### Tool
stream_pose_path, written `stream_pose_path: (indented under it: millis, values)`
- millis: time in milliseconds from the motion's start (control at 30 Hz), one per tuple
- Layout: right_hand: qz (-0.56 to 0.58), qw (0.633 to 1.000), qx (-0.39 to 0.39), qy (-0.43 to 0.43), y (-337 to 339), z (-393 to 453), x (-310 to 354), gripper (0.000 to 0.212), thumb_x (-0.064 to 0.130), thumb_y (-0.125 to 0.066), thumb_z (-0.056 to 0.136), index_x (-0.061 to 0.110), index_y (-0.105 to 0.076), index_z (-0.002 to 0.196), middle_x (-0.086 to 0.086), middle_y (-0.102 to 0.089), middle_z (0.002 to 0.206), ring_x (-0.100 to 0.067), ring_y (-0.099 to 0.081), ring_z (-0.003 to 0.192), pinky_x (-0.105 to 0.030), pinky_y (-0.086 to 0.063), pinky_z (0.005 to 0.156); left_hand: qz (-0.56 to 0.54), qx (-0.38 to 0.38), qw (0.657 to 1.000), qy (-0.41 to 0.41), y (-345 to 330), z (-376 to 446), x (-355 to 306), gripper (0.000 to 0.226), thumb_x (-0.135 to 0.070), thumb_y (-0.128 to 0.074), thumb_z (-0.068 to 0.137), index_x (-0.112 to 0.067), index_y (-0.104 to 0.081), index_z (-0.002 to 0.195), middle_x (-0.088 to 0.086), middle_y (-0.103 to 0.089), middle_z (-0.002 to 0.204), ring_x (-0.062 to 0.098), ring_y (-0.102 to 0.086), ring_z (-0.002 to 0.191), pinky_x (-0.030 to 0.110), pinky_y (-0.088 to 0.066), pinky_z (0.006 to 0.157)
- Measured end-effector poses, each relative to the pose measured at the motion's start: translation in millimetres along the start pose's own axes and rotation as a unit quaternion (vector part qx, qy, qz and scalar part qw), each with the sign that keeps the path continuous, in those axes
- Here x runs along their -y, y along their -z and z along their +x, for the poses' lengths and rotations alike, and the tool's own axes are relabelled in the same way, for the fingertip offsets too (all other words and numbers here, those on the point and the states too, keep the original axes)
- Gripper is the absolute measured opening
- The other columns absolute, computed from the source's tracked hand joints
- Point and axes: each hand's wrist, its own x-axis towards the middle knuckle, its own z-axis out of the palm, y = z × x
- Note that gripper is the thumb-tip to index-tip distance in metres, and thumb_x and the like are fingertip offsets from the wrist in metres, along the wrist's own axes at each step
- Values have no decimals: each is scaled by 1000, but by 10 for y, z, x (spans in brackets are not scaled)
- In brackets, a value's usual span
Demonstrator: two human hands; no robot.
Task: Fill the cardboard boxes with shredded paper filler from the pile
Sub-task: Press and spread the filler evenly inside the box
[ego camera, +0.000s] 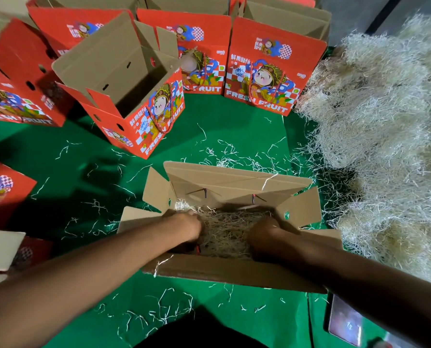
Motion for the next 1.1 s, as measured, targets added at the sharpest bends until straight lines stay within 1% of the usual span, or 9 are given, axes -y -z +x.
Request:
stream_pose_path:
  millis: [100, 267, 400, 500, 667, 767, 867, 967, 1100]
  values:
    - [-16, 1000, 21, 4, 21, -9, -21, 39, 37, -43, 100, 11, -58, 124, -16, -60, 122, -34, -56, 116, -46, -47, 89, -12, -54, 998, -18, 45, -114, -19, 37, -8, -54, 94, -6, -55, 131, 16, -48, 144, 29, -47, 132, 44, -38, 113]
    - [71, 992, -88, -54, 119, -118, -39, 34, 33, -50, 99, 19, -58, 70, -10, -38, 42, -19, -44, 33, -22, -36, 35, -112, -190, 969, -114, 137, -163, -89, 34, -9, -59, 87, -9, -56, 121, 12, -62, 118, 27, -61, 105, 42, -51, 96]
    - [297, 942, -86, 132, 56, 127, 136, 25, 20, -56, 97, 11, -65, 119, -14, -69, 111, -29, -67, 97, -41, -54, 85, -111, 2, 988, -106, -16, -83, -219, 25, -12, -50, 100, -4, -59, 121, 16, -64, 116, 26, -58, 91, 37, -49, 81]
    - [321, 936, 14, 144, 53, 184, 144, 28, 18, -57, 97, 9, -66, 122, -13, -68, 119, -29, -65, 106, -42, -51, 94, -123, 72, 987, -75, -80, -45, -202, 33, -25, -54, 101, -10, -63, 128, 5, -67, 122, 17, -60, 89, 30, -52, 84]
    - [228, 971, 59, 43, 100, 268, 3, 41, 39, -66, 91, 9, -66, 119, -11, -68, 117, -29, -65, 104, -37, -52, 88, -141, 30, 987, -69, 15, -50, -24, 20, -20, -53, 98, -4, -64, 106, 3, -57, 82, 16, -52, 69, 33, -50, 72]
    - [234, 970, -62, 3, 189, 320, -38, 36, 45, -51, 98, 14, -66, 110, -12, -67, 108, -30, -65, 100, -34, -50, 82, -160, -81, 982, -51, 135, -45, -11, 15, -18, -56, 92, -11, -52, 79, 5, -56, 78, 19, -53, 66, 32, -43, 55]
    - [206, 969, -128, 38, 215, 406, -50, 32, 35, -49, 100, 21, -58, 127, -11, -63, 125, -30, -63, 110, -41, -53, 92, -163, -145, 975, -38, 225, -15, 28, 15, -17, -54, 92, -12, -59, 104, 14, -64, 110, 31, -62, 95, 38, -51, 80]
    - [221, 969, -102, 42, 112, 453, -59, 71, 29, -62, 93, 23, -27, 154, -8, -34, 157, -31, -39, 140, -47, -38, 112, -162, -100, 981, -24, 165, 44, 49, 49, -3, -54, 89, -14, -51, 136, 14, -51, 143, 32, -50, 130, 42, -41, 108]
    - [143, 983, -114, -5, 25, 420, -38, 73, 32, -65, 90, 14, -29, 152, -10, -35, 155, -32, -37, 140, -50, -40, 109, -132, -98, 986, -20, 116, 43, -11, 65, 5, -55, 87, -11, -39, 148, 12, -34, 156, 30, -31, 145, 46, -28, 119]
